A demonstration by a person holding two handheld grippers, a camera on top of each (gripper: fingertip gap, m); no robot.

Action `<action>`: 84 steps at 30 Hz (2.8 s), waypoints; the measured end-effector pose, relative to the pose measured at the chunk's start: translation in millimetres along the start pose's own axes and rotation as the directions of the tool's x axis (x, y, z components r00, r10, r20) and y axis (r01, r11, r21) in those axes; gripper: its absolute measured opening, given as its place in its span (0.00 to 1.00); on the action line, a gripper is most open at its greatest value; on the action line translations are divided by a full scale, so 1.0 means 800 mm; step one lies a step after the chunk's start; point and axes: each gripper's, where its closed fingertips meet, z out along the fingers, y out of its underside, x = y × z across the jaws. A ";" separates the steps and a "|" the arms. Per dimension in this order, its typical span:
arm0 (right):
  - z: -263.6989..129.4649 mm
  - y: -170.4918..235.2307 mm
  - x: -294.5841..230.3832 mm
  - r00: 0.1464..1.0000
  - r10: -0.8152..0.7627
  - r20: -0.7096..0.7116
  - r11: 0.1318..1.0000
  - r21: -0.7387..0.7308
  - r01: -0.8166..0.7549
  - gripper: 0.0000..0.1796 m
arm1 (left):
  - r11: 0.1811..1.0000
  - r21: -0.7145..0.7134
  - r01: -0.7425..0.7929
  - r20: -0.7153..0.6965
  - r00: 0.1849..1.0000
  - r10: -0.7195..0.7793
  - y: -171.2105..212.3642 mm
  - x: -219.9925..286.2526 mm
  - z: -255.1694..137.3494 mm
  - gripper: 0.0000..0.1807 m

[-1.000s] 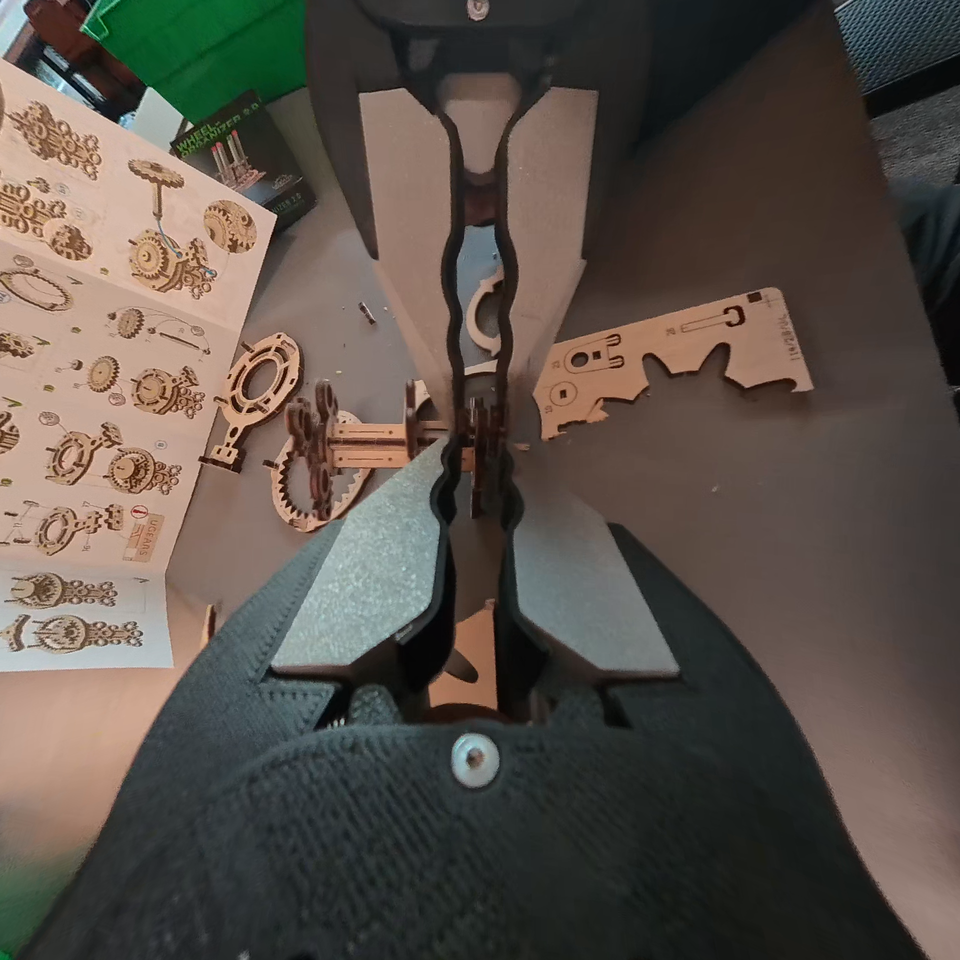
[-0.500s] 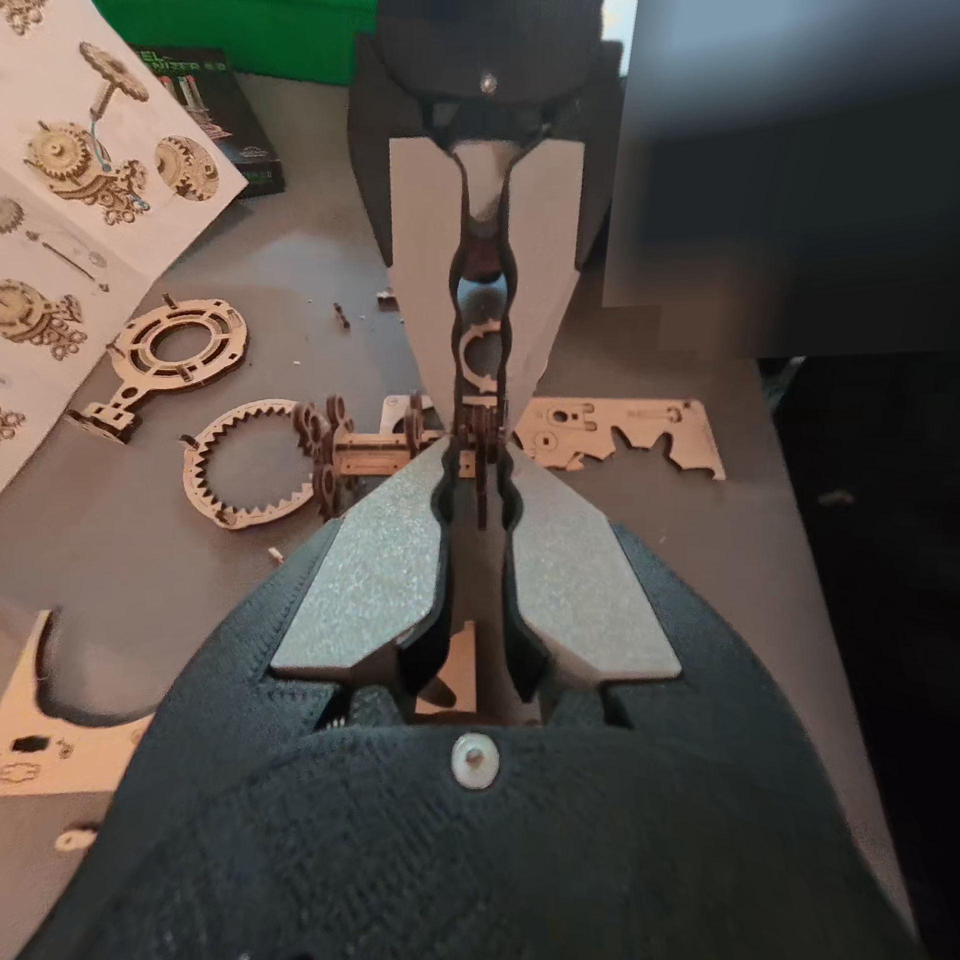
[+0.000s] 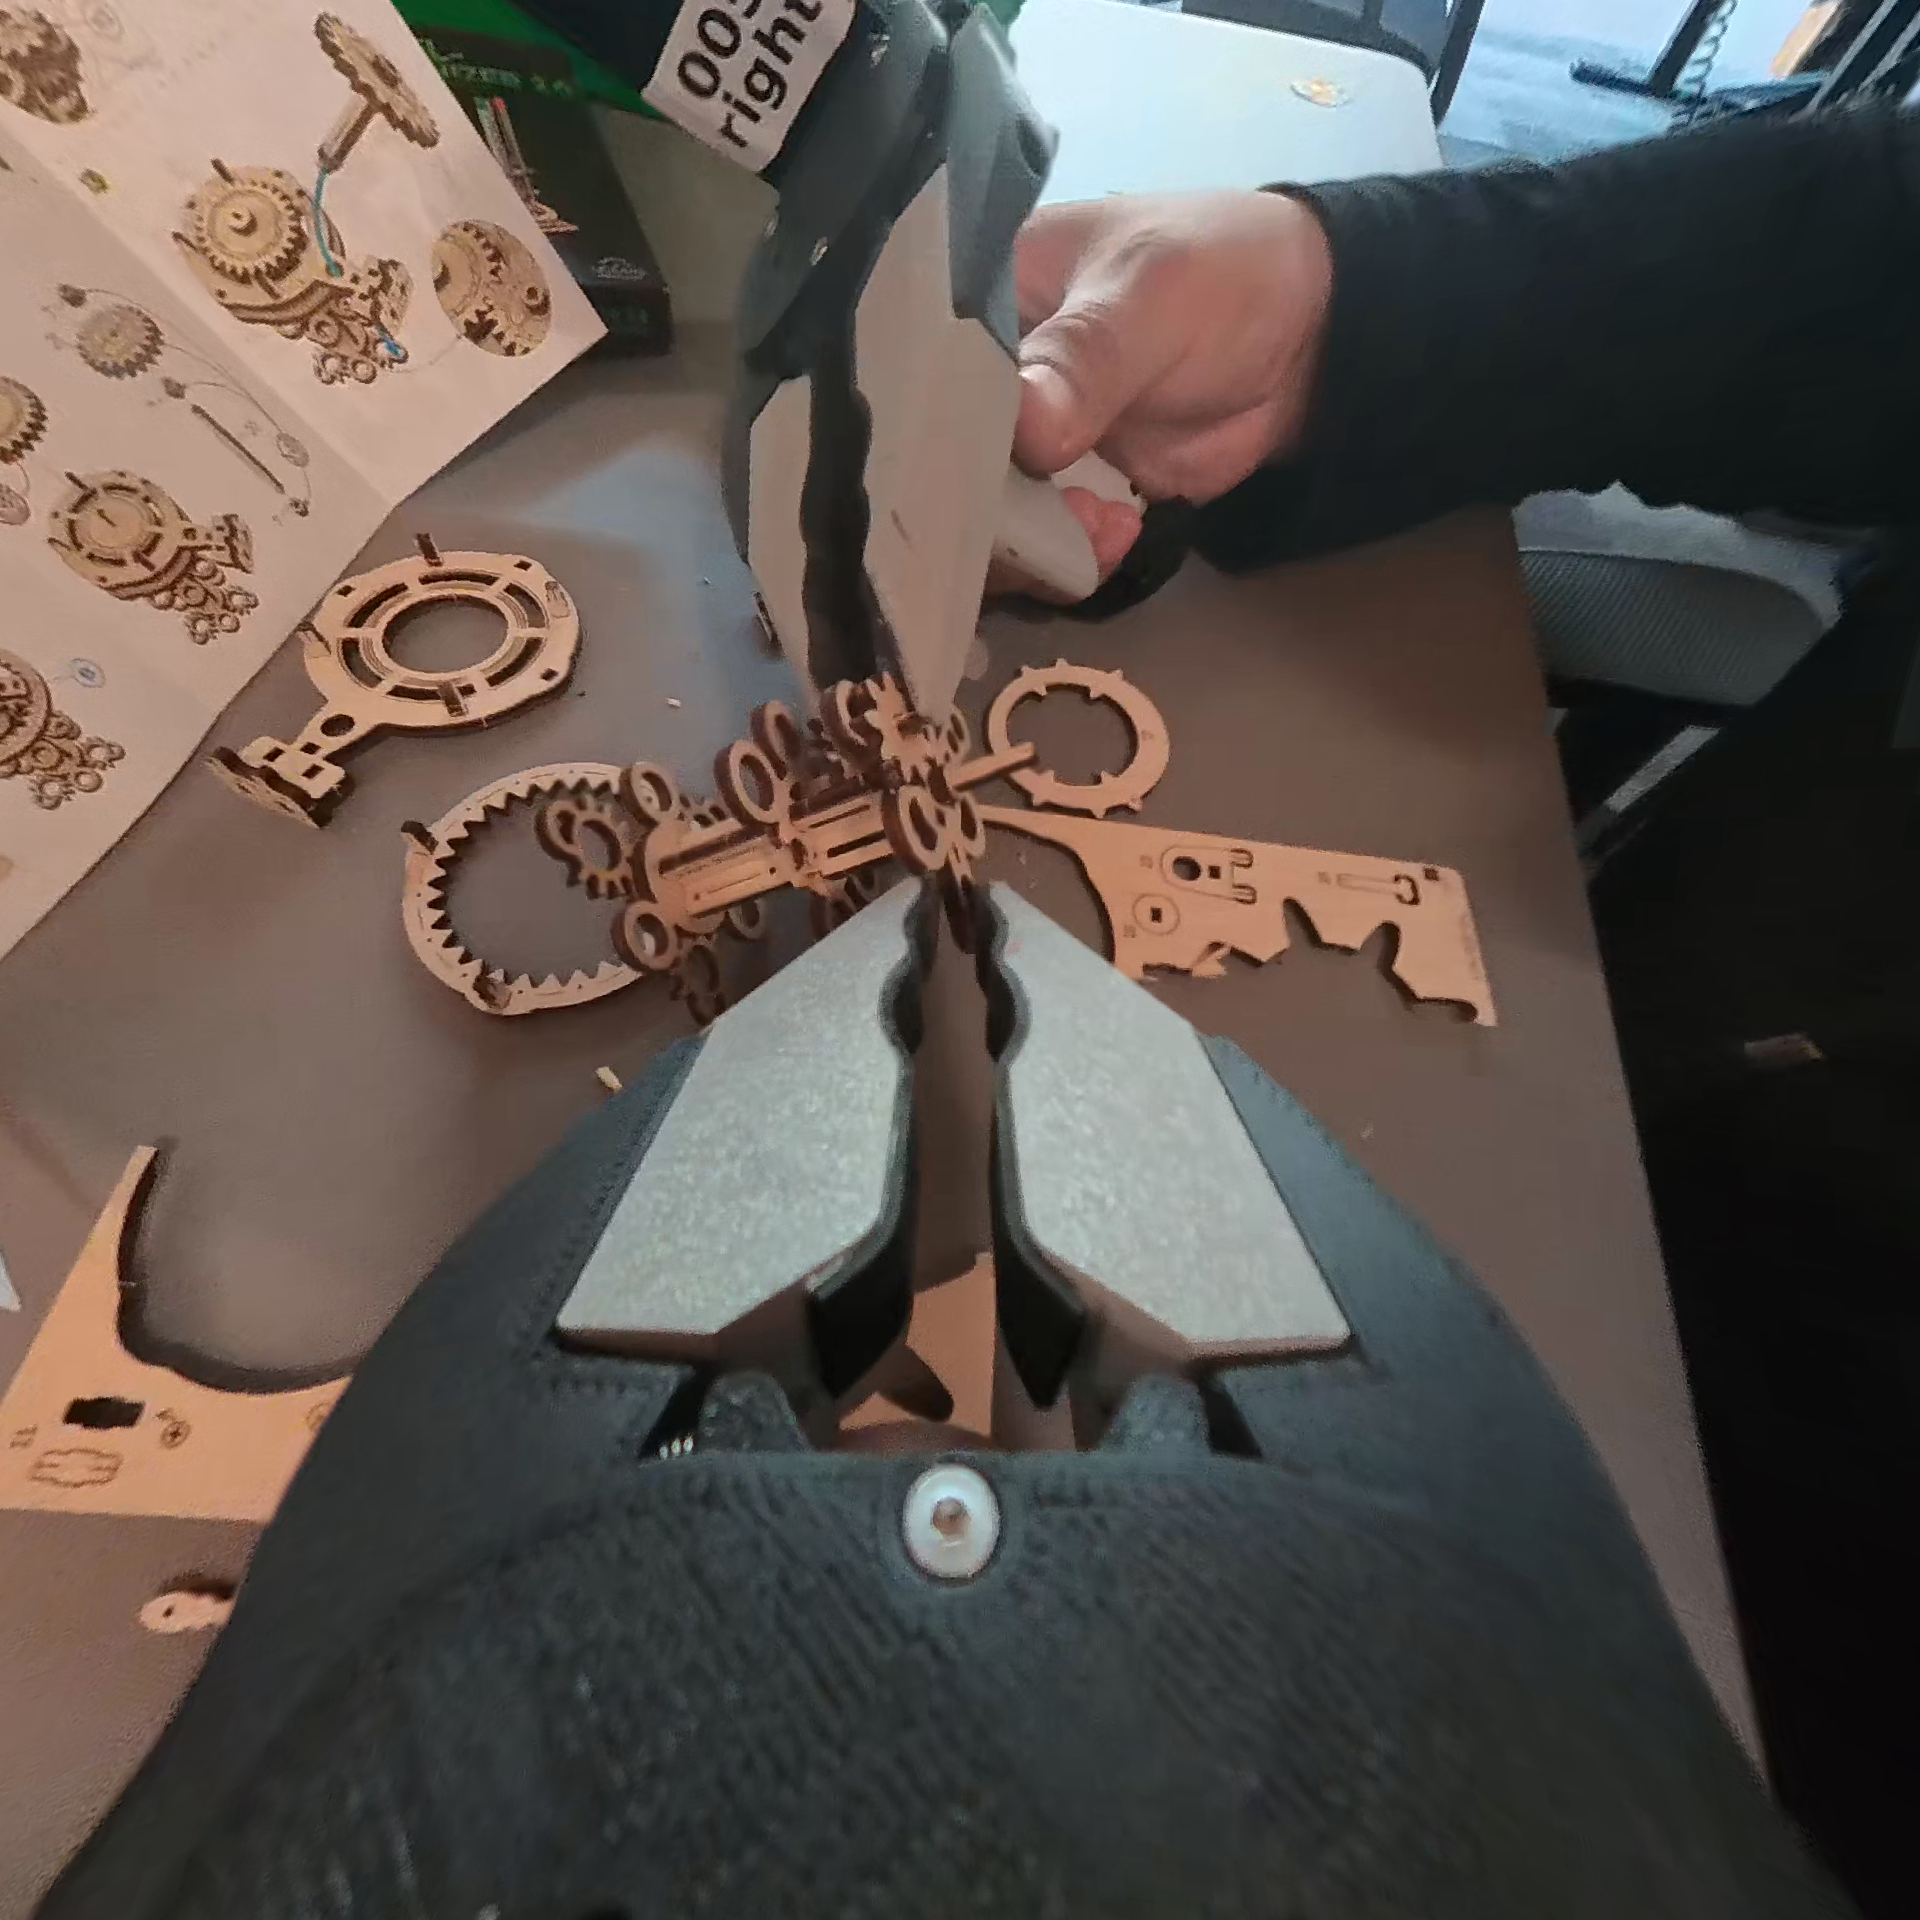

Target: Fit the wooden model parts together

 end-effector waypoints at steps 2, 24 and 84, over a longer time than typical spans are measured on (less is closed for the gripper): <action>-0.002 -0.002 0.000 1.000 -0.018 -0.014 1.000 0.000 0.018 0.06 | 0.997 0.020 0.074 -0.037 0.997 -0.073 -0.006 0.001 -0.001 0.01; -0.038 -0.014 0.009 0.977 -0.110 -0.182 0.993 0.013 0.114 0.21 | 0.664 -0.150 0.732 -0.231 0.627 -0.744 -0.019 -0.045 -0.047 0.08; -0.071 -0.045 0.012 0.878 -0.323 -0.353 0.934 0.030 0.356 0.21 | 0.919 -0.351 -0.179 -0.031 0.983 0.180 -0.006 0.013 -0.117 0.37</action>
